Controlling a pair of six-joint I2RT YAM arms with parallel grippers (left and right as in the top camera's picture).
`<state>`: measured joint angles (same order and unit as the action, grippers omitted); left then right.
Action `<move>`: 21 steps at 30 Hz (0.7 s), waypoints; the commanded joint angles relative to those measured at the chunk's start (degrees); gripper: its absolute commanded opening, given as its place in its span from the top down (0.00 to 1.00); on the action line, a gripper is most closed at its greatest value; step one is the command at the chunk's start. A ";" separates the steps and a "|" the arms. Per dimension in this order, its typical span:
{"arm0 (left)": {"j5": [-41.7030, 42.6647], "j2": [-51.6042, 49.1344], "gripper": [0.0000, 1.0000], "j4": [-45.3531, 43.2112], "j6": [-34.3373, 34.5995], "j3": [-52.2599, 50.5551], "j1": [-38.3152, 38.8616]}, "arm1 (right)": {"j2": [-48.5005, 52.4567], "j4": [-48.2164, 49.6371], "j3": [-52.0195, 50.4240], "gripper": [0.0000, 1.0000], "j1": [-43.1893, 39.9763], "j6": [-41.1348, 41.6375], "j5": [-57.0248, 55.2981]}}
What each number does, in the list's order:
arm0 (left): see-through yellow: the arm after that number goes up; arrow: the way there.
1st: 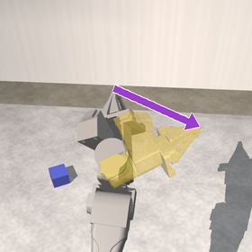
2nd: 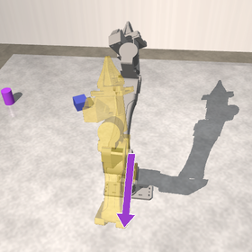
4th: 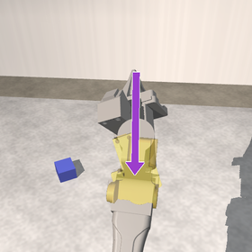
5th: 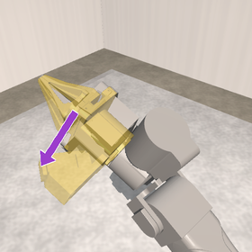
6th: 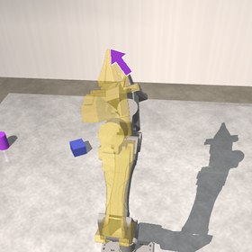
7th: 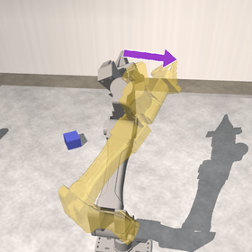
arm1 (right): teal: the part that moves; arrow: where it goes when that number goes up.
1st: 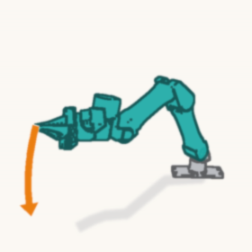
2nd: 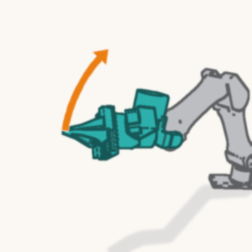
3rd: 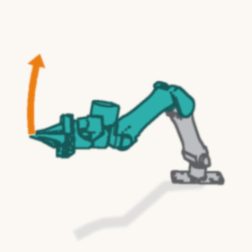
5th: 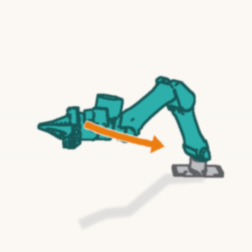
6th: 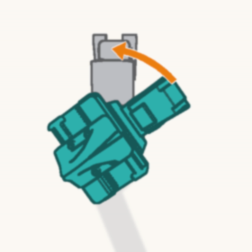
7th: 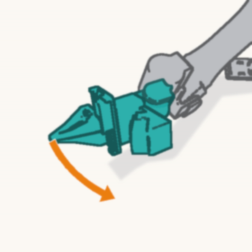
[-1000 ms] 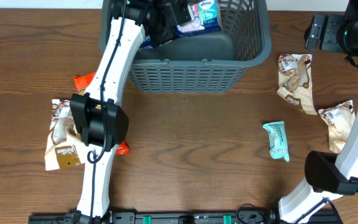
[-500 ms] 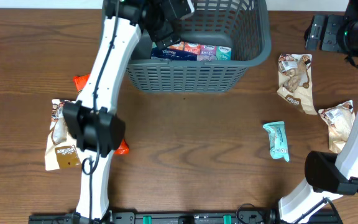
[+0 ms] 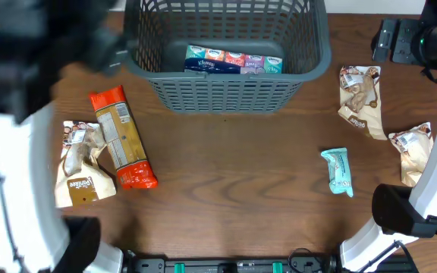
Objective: Pack container
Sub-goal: 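Grasp the clear dried-mushroom bag with the left gripper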
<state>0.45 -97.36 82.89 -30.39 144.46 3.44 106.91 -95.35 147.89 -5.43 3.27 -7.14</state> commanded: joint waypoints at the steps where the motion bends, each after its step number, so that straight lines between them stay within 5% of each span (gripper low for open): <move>1: -2.62 4.81 0.01 1.11 11.96 -0.17 -7.69 | 0.11 0.68 0.07 0.01 0.26 -0.50 -0.35; 5: -2.64 12.63 0.01 1.75 13.62 -7.41 -15.65 | 0.13 1.92 0.07 0.01 0.26 -0.50 0.07; 12: -2.69 26.18 0.01 -0.76 13.51 -41.09 -18.29 | 0.13 2.51 0.07 0.01 0.26 -0.52 0.07; 21: -2.54 28.00 0.01 -18.93 10.88 -76.35 -23.32 | 0.13 3.21 0.07 0.01 0.26 -0.55 0.07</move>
<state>-1.91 -69.17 66.50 -18.13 72.82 -18.11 106.91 -92.31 147.89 -5.43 3.25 -7.09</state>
